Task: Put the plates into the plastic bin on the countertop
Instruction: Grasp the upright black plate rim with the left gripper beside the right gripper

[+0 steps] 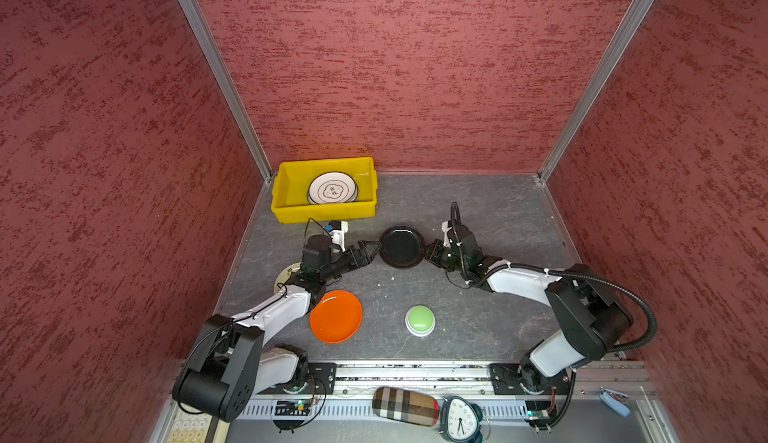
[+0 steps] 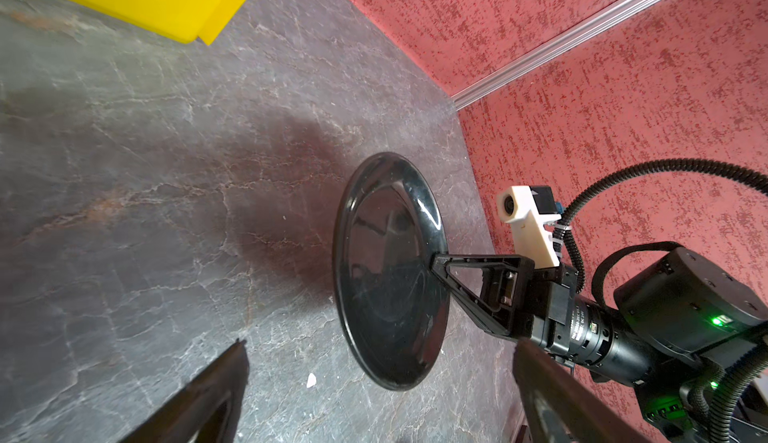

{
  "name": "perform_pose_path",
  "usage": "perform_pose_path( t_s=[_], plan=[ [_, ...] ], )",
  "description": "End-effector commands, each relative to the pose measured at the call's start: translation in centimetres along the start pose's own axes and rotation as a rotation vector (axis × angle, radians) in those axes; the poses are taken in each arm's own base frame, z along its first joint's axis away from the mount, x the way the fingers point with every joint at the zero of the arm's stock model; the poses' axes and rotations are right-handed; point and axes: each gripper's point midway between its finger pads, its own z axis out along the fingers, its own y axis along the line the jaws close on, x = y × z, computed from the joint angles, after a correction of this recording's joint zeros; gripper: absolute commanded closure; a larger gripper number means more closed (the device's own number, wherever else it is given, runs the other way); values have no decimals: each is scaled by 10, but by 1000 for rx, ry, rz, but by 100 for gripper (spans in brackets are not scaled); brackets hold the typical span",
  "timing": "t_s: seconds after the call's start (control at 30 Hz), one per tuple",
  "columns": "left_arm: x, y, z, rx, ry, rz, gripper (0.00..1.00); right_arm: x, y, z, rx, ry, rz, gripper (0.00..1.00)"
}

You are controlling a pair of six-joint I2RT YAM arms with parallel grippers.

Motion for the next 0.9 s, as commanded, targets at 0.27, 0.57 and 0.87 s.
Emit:
perform_pose_path(
  t_s=[0.27,0.57,0.87],
  plan=[
    [-6,-8,8,21,16,41,27,1,54,-3,-184,11,7,100],
    [-13,4,5,-16,1,8,40,21,64,-14,-222,24,-18,100],
    [-21,16,0,-35,-21,-20,47,22,77,-22,-255,12,-57,100]
  ],
)
